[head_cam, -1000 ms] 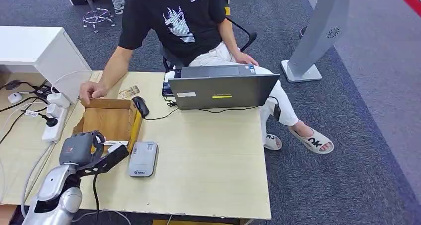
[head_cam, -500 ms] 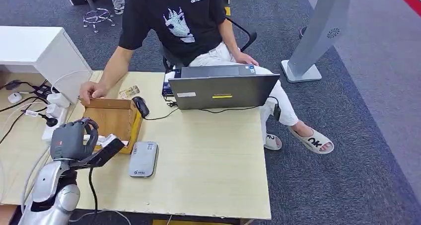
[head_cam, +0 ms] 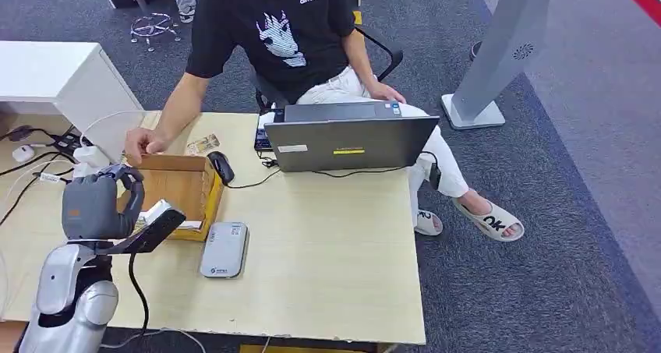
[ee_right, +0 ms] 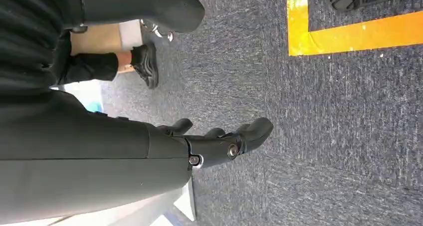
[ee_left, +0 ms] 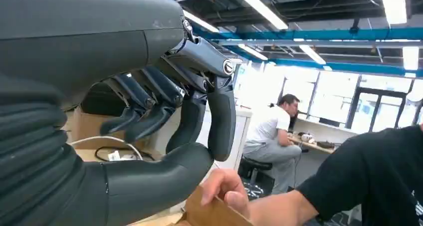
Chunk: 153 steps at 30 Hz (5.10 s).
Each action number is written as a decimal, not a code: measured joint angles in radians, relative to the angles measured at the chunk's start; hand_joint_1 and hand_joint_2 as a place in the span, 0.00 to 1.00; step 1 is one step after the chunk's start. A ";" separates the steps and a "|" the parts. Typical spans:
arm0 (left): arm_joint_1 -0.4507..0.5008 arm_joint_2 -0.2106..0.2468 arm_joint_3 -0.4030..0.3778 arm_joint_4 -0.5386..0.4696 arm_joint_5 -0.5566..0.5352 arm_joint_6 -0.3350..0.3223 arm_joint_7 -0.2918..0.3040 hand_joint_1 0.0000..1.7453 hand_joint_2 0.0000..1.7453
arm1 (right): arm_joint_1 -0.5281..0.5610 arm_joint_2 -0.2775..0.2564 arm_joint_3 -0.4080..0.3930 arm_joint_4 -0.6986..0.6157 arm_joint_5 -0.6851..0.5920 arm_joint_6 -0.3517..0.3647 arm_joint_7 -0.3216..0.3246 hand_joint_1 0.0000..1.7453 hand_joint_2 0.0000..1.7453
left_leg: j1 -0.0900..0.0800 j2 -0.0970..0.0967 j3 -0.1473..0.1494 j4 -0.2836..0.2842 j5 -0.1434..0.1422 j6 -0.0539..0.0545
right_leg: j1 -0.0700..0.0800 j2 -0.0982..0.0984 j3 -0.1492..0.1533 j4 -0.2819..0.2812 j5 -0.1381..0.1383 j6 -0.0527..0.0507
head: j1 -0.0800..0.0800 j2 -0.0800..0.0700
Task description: Pass the card to the sensor for recognition and then transmit it.
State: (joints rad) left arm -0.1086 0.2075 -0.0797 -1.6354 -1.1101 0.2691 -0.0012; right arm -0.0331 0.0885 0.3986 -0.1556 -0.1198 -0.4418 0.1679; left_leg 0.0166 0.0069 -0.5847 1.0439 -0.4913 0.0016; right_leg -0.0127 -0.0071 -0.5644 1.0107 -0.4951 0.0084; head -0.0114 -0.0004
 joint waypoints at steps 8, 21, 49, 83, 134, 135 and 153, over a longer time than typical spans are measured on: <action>0.012 0.010 0.000 -0.015 -0.030 -0.099 0.053 0.00 1.00 | 0.000 0.000 0.000 0.000 -0.021 -0.003 0.000 0.00 1.00 | 0.000 0.000 0.000 0.000 0.000 0.000 | 0.000 0.000 0.000 0.000 0.000 0.000 | 0.000 0.000; 0.057 0.066 0.000 -0.079 -0.038 -0.209 0.093 0.00 1.00 | 0.001 0.000 -0.002 0.000 -0.044 -0.004 -0.002 0.00 1.00 | 0.000 0.000 0.000 0.000 0.000 0.000 | 0.000 0.000 0.000 0.000 0.000 0.000 | 0.000 0.000; 0.088 0.086 -0.037 -0.105 -0.005 -0.243 0.087 0.53 1.00 | 0.001 0.000 -0.003 0.000 -0.048 -0.001 -0.008 0.00 1.00 | 0.000 0.000 0.000 0.000 0.000 0.000 | 0.000 0.000 0.000 0.000 0.000 0.000 | 0.000 0.000; 0.205 0.149 -0.045 -0.071 0.043 -0.324 0.112 0.46 1.00 | 0.001 0.000 -0.008 0.000 -0.060 0.002 0.000 0.00 1.00 | 0.000 0.000 0.000 0.000 0.000 0.000 | 0.000 0.000 0.000 0.000 0.000 0.000 | 0.000 0.000; 0.015 0.137 -0.095 0.068 0.014 -0.351 0.093 0.40 1.00 | 0.000 0.000 -0.008 0.000 -0.065 0.015 0.003 0.00 1.00 | 0.000 0.000 0.000 0.000 0.000 0.000 | 0.000 0.000 0.000 0.000 0.000 0.000 | 0.000 0.000; 0.012 0.137 -0.096 0.071 0.014 -0.351 0.093 0.41 1.00 | 0.000 0.000 -0.008 0.000 -0.065 0.015 0.003 0.00 1.00 | 0.000 0.000 0.000 0.000 0.000 0.000 | 0.000 0.000 0.000 0.000 0.000 0.000 | 0.000 0.000; 0.012 0.137 -0.113 0.096 0.011 -0.348 0.094 0.40 1.00 | 0.000 0.000 -0.008 0.000 -0.070 0.014 0.003 0.00 1.00 | 0.000 0.000 0.000 0.000 0.001 -0.001 | 0.000 0.000 0.000 0.000 0.000 0.000 | 0.000 0.000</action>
State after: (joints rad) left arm -0.0963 0.3445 -0.1926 -1.5393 -1.0990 -0.0786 0.0927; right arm -0.0327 0.0889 0.3906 -0.1556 -0.1896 -0.4280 0.1705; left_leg 0.0167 0.0070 -0.5844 1.0438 -0.4906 0.0009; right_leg -0.0127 -0.0069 -0.5645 1.0109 -0.4948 0.0081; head -0.0114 -0.0004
